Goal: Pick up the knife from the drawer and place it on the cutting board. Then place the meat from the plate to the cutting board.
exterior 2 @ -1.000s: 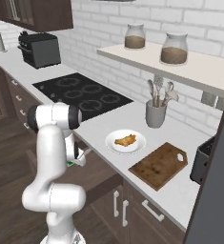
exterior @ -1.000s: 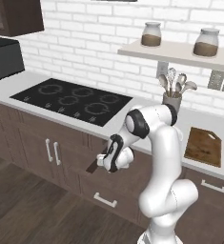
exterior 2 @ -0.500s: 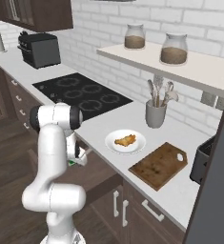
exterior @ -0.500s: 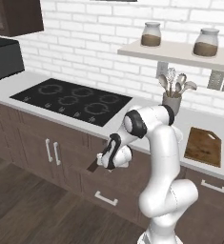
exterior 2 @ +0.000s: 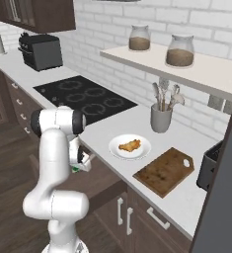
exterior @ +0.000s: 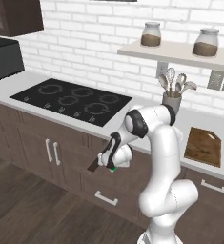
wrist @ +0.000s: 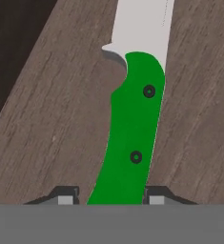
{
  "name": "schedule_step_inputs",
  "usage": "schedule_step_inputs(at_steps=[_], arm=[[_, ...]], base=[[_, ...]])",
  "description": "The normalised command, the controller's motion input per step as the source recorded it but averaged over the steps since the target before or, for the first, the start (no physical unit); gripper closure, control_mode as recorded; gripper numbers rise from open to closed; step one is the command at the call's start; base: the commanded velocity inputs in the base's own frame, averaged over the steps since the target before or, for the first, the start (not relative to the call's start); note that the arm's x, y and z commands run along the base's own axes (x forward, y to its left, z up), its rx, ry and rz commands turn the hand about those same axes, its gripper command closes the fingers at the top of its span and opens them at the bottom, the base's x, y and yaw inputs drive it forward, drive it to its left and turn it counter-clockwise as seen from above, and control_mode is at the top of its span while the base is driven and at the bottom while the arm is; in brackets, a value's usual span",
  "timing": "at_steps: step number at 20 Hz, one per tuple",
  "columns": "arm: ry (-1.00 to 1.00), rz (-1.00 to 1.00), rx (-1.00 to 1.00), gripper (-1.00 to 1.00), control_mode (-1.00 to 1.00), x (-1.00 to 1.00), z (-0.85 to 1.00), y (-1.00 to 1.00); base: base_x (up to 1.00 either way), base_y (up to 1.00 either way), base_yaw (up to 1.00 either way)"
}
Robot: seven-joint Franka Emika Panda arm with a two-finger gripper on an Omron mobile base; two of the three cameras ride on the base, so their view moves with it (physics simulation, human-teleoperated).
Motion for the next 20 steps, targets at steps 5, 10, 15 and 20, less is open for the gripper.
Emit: schedule_step_inputs(at_steps=[5, 10, 15, 20], arm=[[0.0, 0.0, 0.0, 1.0, -1.0, -0.35, 0.01, 0.0], [0.05, 0.0, 0.0, 1.0, -1.0, -0.22, 0.2, 0.0], [0.12, 0.0, 0.0, 1.0, -1.0, -0.19, 0.73, 0.01], [0.05, 0.0, 0.0, 1.0, -1.0, -0.18, 0.9, 0.0]], base=[[0.0, 0.0, 0.0], [0.0, 0.0, 0.0], [0.0, 0.0, 0.0], [0.0, 0.0, 0.0]])
